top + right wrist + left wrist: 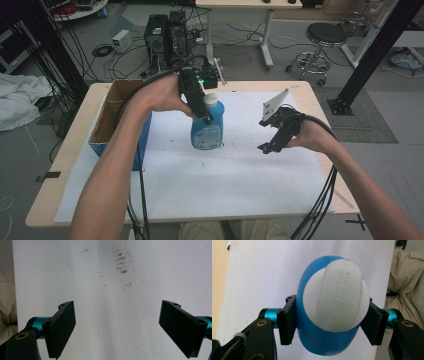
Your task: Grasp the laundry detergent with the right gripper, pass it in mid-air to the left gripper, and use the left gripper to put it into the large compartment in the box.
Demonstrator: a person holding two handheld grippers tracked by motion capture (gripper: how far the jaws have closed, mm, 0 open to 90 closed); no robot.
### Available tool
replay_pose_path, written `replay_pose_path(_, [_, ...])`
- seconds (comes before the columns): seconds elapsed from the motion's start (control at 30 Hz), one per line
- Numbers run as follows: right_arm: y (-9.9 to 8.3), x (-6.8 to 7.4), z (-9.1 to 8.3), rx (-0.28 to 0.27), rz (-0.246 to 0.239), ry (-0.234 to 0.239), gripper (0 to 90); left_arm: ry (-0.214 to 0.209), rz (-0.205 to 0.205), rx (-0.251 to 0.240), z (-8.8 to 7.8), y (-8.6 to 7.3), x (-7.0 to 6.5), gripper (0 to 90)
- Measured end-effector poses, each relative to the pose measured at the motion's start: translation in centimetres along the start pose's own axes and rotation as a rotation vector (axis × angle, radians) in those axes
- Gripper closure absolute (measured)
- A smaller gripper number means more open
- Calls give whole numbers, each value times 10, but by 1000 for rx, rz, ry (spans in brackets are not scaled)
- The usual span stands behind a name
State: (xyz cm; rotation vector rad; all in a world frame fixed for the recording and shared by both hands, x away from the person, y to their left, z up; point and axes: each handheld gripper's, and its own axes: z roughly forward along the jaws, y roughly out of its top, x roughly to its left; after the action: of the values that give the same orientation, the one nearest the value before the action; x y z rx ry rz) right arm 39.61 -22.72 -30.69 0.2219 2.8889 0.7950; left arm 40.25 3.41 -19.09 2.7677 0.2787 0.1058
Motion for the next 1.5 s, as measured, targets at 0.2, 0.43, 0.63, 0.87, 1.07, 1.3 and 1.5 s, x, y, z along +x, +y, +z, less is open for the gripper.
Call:
replay_pose_path(0.2, [-18, -3, -11, 48, 40, -27, 132, 27, -41, 6, -32, -7, 7, 373])
replay_pose_path(0.43, [-36, -8, -22, 74, 79, -41, 132, 76, -87, 26, -71, -22, 15, 373])
replay_pose_path(0.63, [-45, -9, -26, 99, 94, -54, 132, 110, -129, 26, -98, -38, 22, 373])
replay_pose_path(0.87, [-54, -9, -29, 127, 111, -66, 132, 144, -181, 19, -124, -63, 30, 373])
replay_pose_path(1.07, [-60, -10, -33, 151, 127, -80, 133, 178, -243, 18, -141, -91, 36, 373])
replay_pose_path(1.3, [-62, -10, -32, 150, 132, -85, 132, 213, -310, 51, -150, -118, 46, 374])
replay_pose_path(1.5, [-62, -9, -28, 158, 133, -82, 132, 219, -342, 50, -154, -135, 50, 374])
